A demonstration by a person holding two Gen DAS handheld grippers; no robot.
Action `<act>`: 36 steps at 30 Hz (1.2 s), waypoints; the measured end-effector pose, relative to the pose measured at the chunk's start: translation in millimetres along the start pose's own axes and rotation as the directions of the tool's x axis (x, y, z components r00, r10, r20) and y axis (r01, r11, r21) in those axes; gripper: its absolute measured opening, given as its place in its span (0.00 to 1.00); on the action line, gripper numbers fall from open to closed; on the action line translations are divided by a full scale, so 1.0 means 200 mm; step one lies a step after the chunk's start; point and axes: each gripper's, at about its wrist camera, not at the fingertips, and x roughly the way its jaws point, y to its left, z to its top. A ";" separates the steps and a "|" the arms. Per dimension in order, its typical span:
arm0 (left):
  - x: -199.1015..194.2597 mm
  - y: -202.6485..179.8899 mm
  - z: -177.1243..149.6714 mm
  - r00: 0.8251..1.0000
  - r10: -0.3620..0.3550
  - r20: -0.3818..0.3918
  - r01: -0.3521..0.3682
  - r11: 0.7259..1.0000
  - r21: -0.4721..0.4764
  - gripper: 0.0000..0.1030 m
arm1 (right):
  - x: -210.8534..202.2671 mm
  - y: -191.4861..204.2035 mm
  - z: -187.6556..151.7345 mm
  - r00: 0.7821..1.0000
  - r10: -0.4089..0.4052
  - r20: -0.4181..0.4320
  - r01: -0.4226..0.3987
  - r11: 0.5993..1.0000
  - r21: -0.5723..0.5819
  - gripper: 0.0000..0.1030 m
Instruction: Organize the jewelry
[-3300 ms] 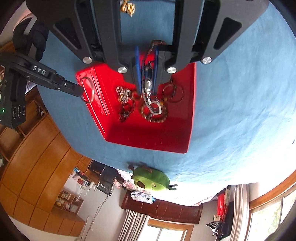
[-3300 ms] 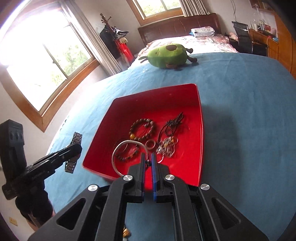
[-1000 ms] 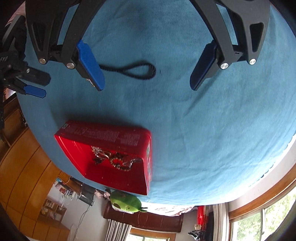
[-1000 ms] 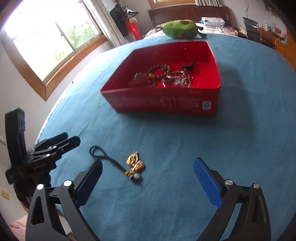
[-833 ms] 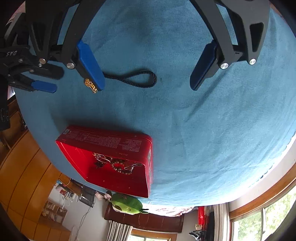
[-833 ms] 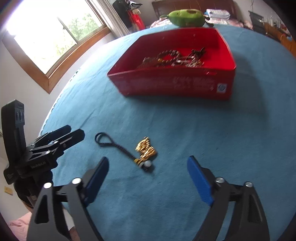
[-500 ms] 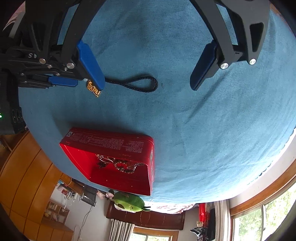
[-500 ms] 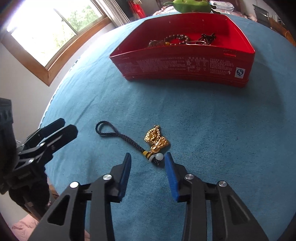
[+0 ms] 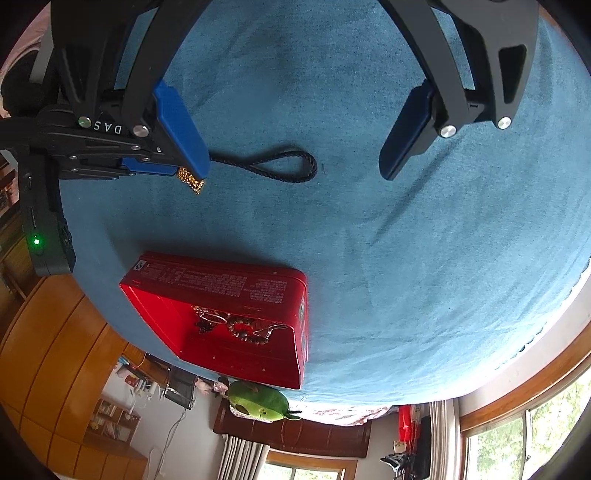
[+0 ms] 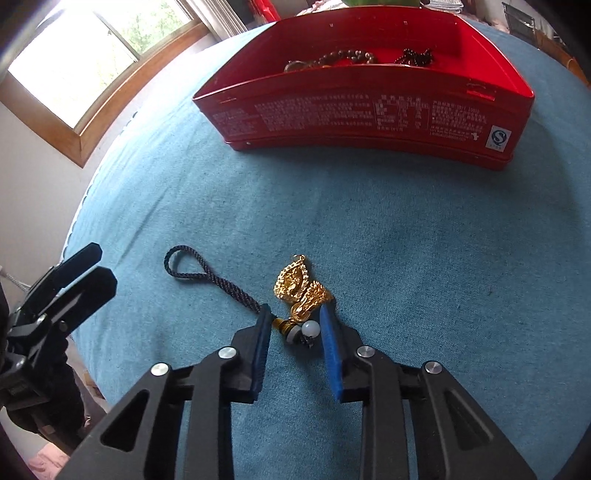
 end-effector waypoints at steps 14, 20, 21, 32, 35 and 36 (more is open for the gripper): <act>0.02 -0.03 0.01 1.000 -0.014 -0.018 0.015 1.000 0.008 0.90 | -0.16 -0.10 -0.04 0.999 0.006 0.049 -0.004 0.999 -0.039 0.07; 0.02 -0.05 0.01 1.000 -0.020 -0.018 0.020 1.000 0.017 0.90 | -0.20 -0.21 -0.08 0.998 -0.045 0.052 0.045 0.999 -0.001 0.08; 0.02 -0.06 0.01 1.000 -0.021 -0.019 0.021 1.000 0.016 0.90 | -0.21 -0.21 -0.08 0.998 -0.037 0.050 0.037 0.999 0.004 0.12; 0.02 -0.08 0.02 0.999 -0.026 -0.020 0.026 0.999 0.032 0.90 | -0.23 -0.12 -0.11 0.999 -0.013 0.043 0.015 0.999 -0.040 0.25; 0.02 -0.07 0.02 0.999 -0.029 -0.019 0.030 0.999 0.021 0.90 | -0.21 -0.13 -0.12 1.000 -0.014 0.014 0.014 1.000 -0.020 0.25; 0.02 -0.07 0.02 0.999 -0.031 -0.020 0.032 0.999 0.020 0.90 | -0.20 -0.14 -0.12 1.000 -0.017 0.013 0.017 1.000 -0.011 0.25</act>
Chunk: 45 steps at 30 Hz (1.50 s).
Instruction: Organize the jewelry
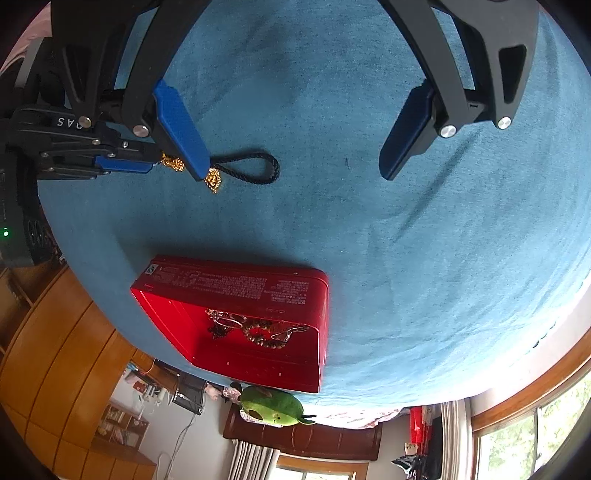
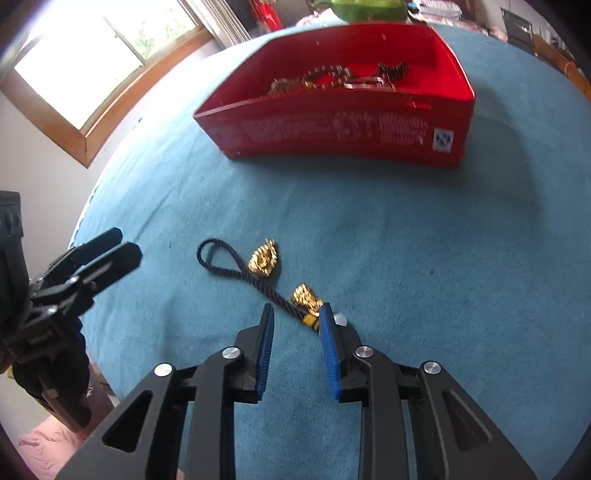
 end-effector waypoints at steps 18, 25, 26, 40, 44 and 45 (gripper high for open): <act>0.03 -0.01 0.00 1.000 -0.002 -0.008 0.002 1.000 -0.001 0.90 | 0.04 -0.07 0.06 0.997 -0.071 0.031 0.071 0.997 0.001 0.09; 0.05 -0.03 0.00 1.000 -0.009 -0.019 0.009 1.000 0.007 0.90 | 0.00 -0.14 0.11 0.995 -0.052 0.082 0.049 0.998 0.036 0.12; 0.06 -0.03 0.00 1.000 -0.013 -0.021 0.013 1.000 0.009 0.90 | 0.02 -0.15 0.11 0.996 -0.059 0.071 0.055 0.997 0.052 0.13; 0.06 -0.04 -0.01 1.000 -0.023 -0.018 0.023 1.000 0.010 0.90 | 0.12 -0.20 0.07 0.998 0.057 -0.018 -0.050 0.957 0.287 0.21; 0.06 -0.04 -0.01 1.000 -0.026 -0.018 0.026 1.000 0.013 0.90 | 0.13 -0.19 0.11 0.999 0.035 -0.015 -0.029 0.955 0.295 0.21; 0.06 -0.04 -0.01 0.999 -0.026 -0.018 0.027 1.000 0.011 0.90 | 0.14 -0.18 0.12 0.999 0.033 -0.015 -0.027 0.954 0.299 0.22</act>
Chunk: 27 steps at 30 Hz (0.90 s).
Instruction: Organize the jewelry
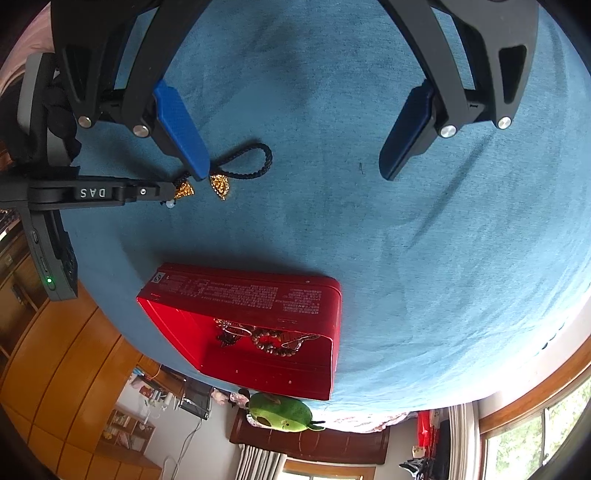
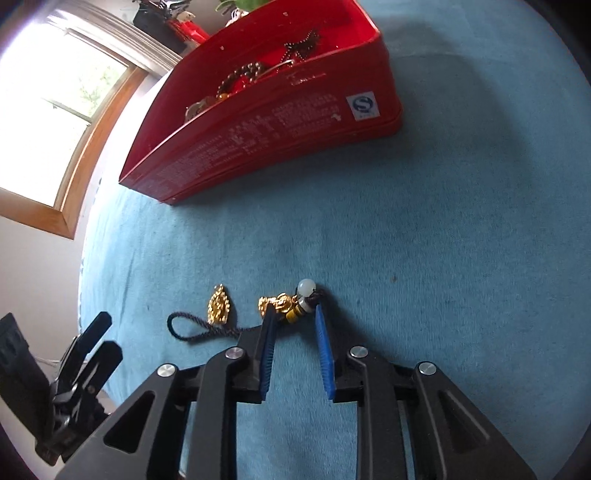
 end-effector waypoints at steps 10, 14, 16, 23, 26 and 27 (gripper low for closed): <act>0.02 0.00 0.00 1.000 -0.008 -0.009 0.008 1.000 0.000 0.90 | 0.02 0.13 0.03 0.995 -0.086 0.044 0.091 0.991 -0.101 0.27; 0.02 0.00 0.00 1.000 -0.007 -0.011 0.007 1.000 -0.001 0.90 | 0.04 0.17 0.05 0.991 -0.108 0.075 0.119 0.979 -0.163 0.18; 0.02 0.00 0.00 1.000 -0.006 -0.010 0.006 1.000 -0.003 0.90 | 0.05 0.18 0.06 0.990 -0.115 0.087 0.129 0.976 -0.178 0.18; 0.04 0.00 0.01 1.000 -0.005 -0.018 0.005 1.000 0.001 0.90 | 0.00 0.15 0.08 0.994 -0.046 0.100 0.064 0.980 -0.187 0.09; 0.06 0.00 0.03 1.000 0.002 -0.021 -0.002 1.000 -0.002 0.90 | -0.06 0.12 0.10 0.994 -0.011 0.113 0.031 0.984 -0.176 0.09; 0.07 0.00 0.04 1.000 0.012 -0.022 -0.012 1.000 0.003 0.89 | -0.07 0.11 0.10 0.993 -0.009 0.120 0.029 0.985 -0.172 0.09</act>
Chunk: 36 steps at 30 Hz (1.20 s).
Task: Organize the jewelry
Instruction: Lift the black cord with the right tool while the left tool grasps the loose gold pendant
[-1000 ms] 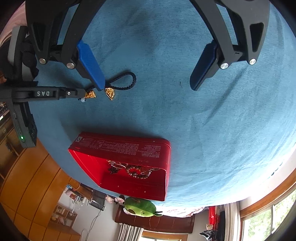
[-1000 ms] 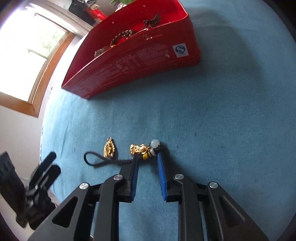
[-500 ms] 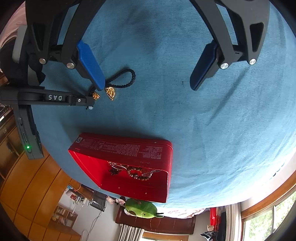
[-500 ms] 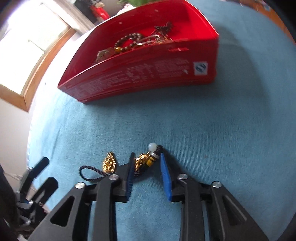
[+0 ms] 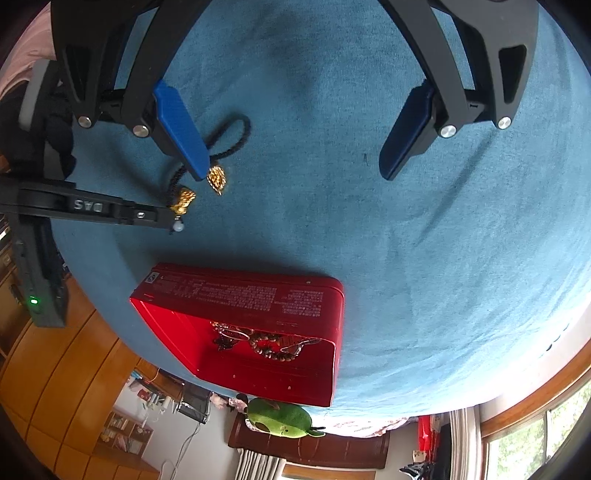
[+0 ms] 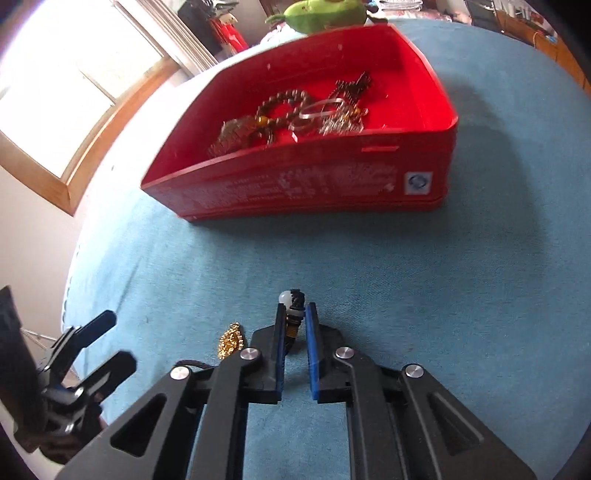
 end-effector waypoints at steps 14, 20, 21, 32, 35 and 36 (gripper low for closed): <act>0.25 -0.18 0.06 0.985 -0.029 -0.171 0.047 0.993 0.105 0.69 | -0.16 -0.23 -0.01 0.999 -0.012 0.031 0.011 0.999 0.040 0.09; 0.31 -0.27 0.05 0.975 -0.030 -0.220 0.053 0.994 0.099 0.60 | -0.15 -0.29 -0.01 1.000 -0.001 0.031 0.000 0.999 0.047 0.09; 0.32 -0.29 0.05 0.975 -0.022 -0.220 0.044 0.994 0.099 0.60 | -0.16 -0.29 -0.01 0.999 0.001 0.032 -0.002 0.999 0.048 0.09; 0.39 -0.41 0.06 0.970 0.037 -0.240 -0.009 0.993 0.114 0.37 | -0.19 -0.38 -0.01 0.998 0.053 0.043 -0.055 0.997 0.054 0.10; 0.41 -0.44 0.05 0.972 0.069 -0.226 -0.040 0.991 0.131 0.25 | -0.19 -0.40 -0.01 0.997 0.067 0.046 -0.069 0.996 0.049 0.10; 0.41 -0.44 0.05 0.972 0.072 -0.222 -0.044 0.991 0.130 0.17 | -0.19 -0.40 -0.01 0.996 0.070 0.046 -0.072 0.996 0.049 0.10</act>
